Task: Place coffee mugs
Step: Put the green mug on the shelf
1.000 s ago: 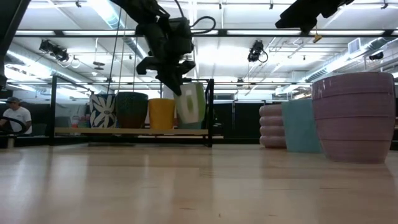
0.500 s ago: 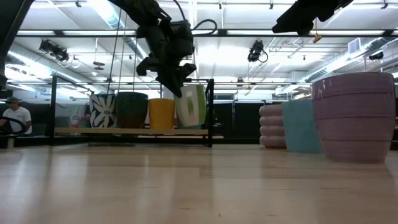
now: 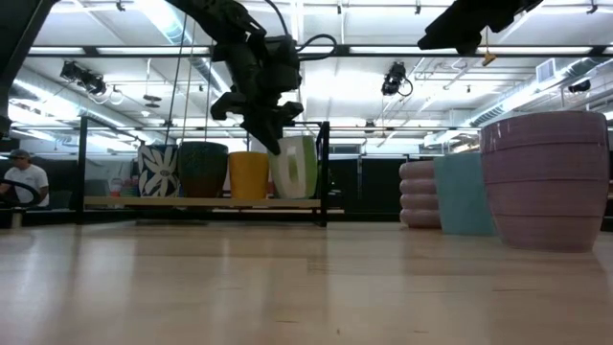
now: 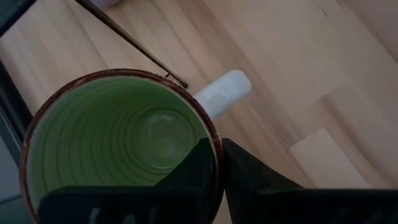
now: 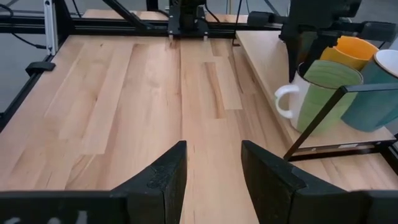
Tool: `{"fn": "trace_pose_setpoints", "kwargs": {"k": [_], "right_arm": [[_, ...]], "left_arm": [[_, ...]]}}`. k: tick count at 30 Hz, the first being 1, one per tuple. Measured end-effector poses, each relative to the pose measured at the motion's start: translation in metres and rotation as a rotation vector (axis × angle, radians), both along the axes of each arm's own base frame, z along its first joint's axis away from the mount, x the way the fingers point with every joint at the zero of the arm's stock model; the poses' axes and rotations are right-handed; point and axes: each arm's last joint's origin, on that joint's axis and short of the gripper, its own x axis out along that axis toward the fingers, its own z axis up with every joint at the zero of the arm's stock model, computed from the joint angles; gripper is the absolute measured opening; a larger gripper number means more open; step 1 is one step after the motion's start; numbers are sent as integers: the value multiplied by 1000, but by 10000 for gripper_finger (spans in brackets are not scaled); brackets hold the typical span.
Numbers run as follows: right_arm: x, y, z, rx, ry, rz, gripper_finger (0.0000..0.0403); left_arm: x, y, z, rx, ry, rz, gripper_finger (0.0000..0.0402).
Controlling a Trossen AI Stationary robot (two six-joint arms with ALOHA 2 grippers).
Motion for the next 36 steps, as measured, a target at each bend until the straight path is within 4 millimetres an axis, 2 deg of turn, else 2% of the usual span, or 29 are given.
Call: {"fn": "trace_pose_setpoints", "kwargs": {"k": [13, 27, 36], "right_arm": [[0, 0, 0, -3, 0, 2, 158], [0, 0, 0, -3, 1, 2, 158], [0, 0, 0, -3, 1, 2, 158]], "left_arm": [[2, 1, 1, 63, 9, 52, 108], [10, -10, 1, 145, 38, 153, 104], [12, -8, 3, 179, 23, 225, 103]]}}
